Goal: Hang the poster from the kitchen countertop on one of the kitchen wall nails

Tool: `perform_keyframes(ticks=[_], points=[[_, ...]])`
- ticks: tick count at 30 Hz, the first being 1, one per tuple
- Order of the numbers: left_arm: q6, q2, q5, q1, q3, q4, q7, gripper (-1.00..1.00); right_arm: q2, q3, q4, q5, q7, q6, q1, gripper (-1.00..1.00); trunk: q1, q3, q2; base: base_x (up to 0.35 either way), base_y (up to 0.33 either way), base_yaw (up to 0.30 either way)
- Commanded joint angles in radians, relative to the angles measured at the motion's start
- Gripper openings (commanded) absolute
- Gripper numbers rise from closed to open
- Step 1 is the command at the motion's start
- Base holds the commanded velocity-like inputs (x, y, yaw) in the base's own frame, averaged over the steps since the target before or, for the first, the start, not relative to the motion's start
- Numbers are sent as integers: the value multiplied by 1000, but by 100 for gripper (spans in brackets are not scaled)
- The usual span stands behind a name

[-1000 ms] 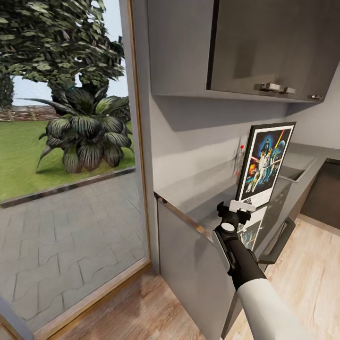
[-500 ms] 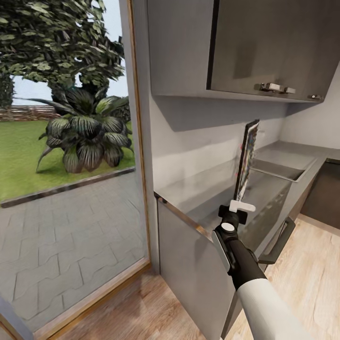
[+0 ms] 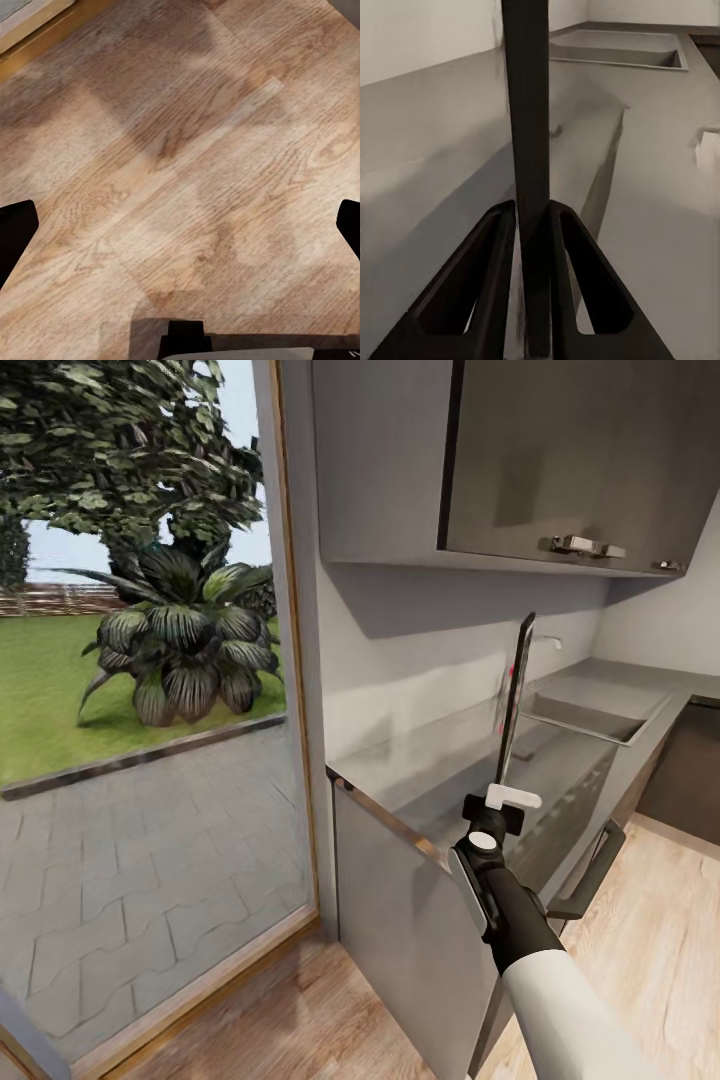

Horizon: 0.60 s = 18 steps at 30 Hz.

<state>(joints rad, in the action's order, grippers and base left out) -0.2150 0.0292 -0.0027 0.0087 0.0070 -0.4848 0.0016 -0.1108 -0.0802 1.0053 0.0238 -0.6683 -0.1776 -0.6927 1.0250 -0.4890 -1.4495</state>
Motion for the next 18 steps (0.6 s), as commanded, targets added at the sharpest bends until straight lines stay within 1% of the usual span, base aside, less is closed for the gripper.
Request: perform_keyframes(ticks=[1,18], points=[[-1,0,0,0,1,-1,0,100,0,-3,5,4,-5,-5,-1,-100,0,-1,-1,0,0,0],[-1,0,0,0,1,-1,0,100,-1,-3,19,4,-10,-7,-1,-100,0,-1,-1,-1,0,0]])
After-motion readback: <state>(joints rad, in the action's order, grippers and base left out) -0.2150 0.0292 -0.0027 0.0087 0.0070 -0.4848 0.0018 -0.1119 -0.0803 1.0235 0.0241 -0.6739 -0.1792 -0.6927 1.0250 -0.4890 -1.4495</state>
